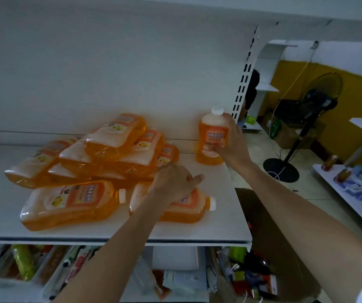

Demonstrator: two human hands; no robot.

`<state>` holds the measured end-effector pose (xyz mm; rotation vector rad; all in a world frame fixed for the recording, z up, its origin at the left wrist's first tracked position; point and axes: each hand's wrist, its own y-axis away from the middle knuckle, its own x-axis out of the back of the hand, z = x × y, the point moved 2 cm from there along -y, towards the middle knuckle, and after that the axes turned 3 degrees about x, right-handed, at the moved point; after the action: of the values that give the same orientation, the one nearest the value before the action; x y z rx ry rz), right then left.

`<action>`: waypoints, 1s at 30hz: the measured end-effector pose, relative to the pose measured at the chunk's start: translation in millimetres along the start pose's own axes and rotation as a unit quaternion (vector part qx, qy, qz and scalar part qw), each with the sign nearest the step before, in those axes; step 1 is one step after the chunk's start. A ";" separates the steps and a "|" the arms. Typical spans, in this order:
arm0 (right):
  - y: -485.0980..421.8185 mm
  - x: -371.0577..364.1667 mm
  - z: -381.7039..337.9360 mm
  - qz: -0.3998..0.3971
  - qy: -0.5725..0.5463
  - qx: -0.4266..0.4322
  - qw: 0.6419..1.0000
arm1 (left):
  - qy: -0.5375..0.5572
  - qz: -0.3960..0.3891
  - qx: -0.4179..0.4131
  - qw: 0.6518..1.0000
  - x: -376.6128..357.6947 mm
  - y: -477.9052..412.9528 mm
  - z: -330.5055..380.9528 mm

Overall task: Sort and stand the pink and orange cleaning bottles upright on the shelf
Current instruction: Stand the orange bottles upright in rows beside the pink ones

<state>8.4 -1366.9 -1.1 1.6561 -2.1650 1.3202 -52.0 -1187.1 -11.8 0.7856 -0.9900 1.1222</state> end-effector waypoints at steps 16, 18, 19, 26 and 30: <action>1.0 -1.7 8.9 -0.019 0.253 -0.026 0.967 | 0.040 0.061 -0.010 0.997 -1.9 13.2 10.2; 11.7 5.8 -3.1 0.019 0.249 0.010 0.968 | 0.060 0.065 0.017 0.996 -5.0 13.4 10.6; 18.4 7.4 -8.4 0.026 0.228 0.020 0.973 | 0.067 0.070 0.035 0.995 -5.8 13.8 10.9; 63.9 -7.2 -37.7 -0.333 0.015 -0.320 0.887 | 0.055 0.065 0.096 0.992 -6.9 10.6 28.1; 65.9 -2.0 -39.4 -0.404 -0.125 -0.288 0.859 | 0.141 0.032 0.112 0.983 -4.1 5.7 23.7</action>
<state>-60.9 -1336.9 -14.9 2.1191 -1.4000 0.2054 -63.6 -1208.3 -6.7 0.7514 -0.6613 1.3760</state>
